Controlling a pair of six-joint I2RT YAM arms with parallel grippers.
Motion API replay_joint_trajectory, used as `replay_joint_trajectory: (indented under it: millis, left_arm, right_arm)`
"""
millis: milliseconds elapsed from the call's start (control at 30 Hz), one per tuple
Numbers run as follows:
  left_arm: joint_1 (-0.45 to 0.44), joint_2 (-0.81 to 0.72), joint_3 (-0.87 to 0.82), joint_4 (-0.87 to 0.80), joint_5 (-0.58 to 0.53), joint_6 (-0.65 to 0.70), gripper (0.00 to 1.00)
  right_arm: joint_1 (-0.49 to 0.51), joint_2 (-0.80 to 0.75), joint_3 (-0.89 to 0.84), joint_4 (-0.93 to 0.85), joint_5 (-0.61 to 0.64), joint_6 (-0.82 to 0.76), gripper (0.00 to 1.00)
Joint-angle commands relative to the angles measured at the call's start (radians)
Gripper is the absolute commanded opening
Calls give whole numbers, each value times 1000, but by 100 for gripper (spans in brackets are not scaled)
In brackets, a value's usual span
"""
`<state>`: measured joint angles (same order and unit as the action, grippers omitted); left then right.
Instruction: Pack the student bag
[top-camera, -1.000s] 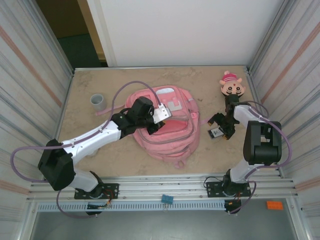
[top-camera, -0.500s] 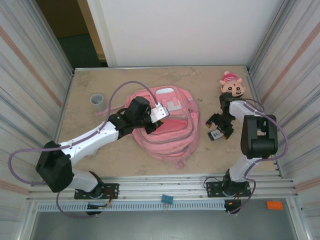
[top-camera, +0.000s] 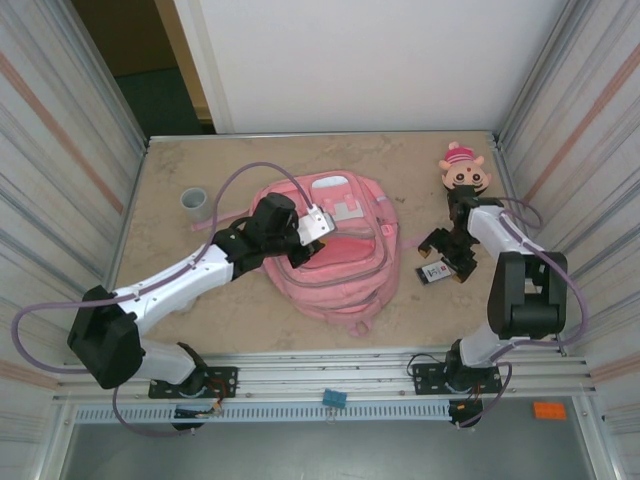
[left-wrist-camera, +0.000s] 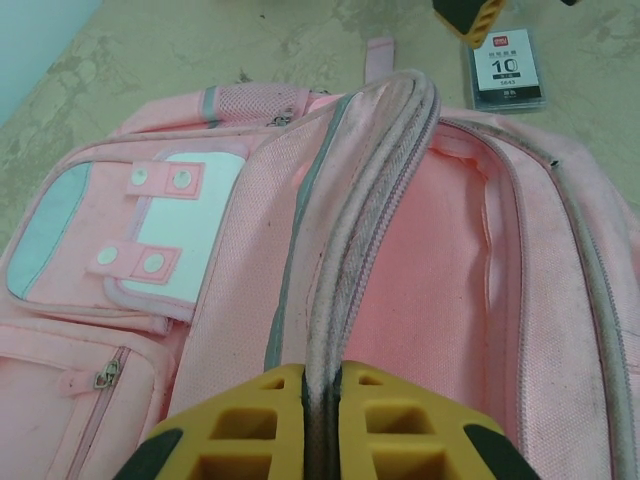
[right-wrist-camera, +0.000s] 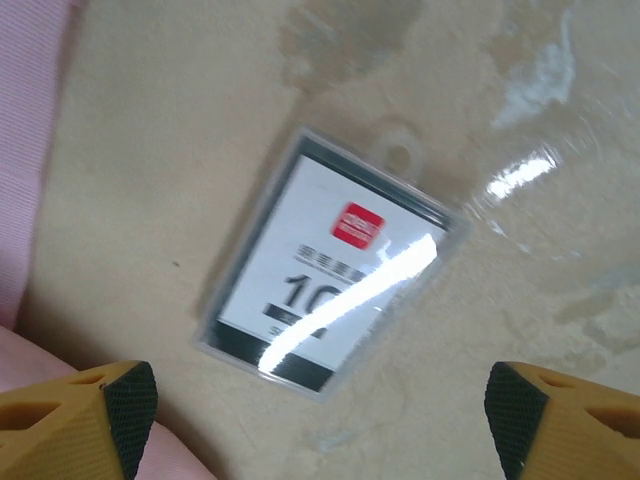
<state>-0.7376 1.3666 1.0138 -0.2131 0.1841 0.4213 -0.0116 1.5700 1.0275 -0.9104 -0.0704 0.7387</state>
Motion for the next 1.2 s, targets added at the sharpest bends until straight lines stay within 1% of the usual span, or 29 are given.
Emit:
replay_joint_trajectory:
  millis: [0,100,167,300,633,833,900,967,1067,1100,1167]
  left_arm:
    - [21,-45,-6,28,14,-6,2]
    - [23,-43,-6,24,21,-3,2]
    - [23,-43,-6,25,24,-3,2]
    - [23,-44,-12,29,28,-8,3]
    - [30,-39,-12,35,30,-7,3]
    - [34,-38,-7,34,35,-6,3]
    - [33,-40,-6,34,34,-6,2]
    - [35,-42,-6,33,35,-6,3]
    - [35,-46,-6,30,33,-5,3]
    - [35,-49,-8,28,32,-8,3]
    - [36,-51,-10,29,34,-11,3]
  right_arm:
    - [-13,2,-60,19,-49,61,86]
    - [-10,10,-89,87,-84,108,86]
    - [-6,21,-91,113,-84,125,86]
    - [10,34,-89,130,-55,142,86]
    - [12,78,-122,182,-57,169,86]
    - [12,125,-116,209,-66,148,80]
    - [7,149,-108,206,-64,126,76]
    - [6,170,-96,193,-61,103,68]
    - [11,182,-83,170,-54,67,52]
    - [12,180,-79,164,-55,56,48]
    - [20,167,-78,157,-55,39,43]
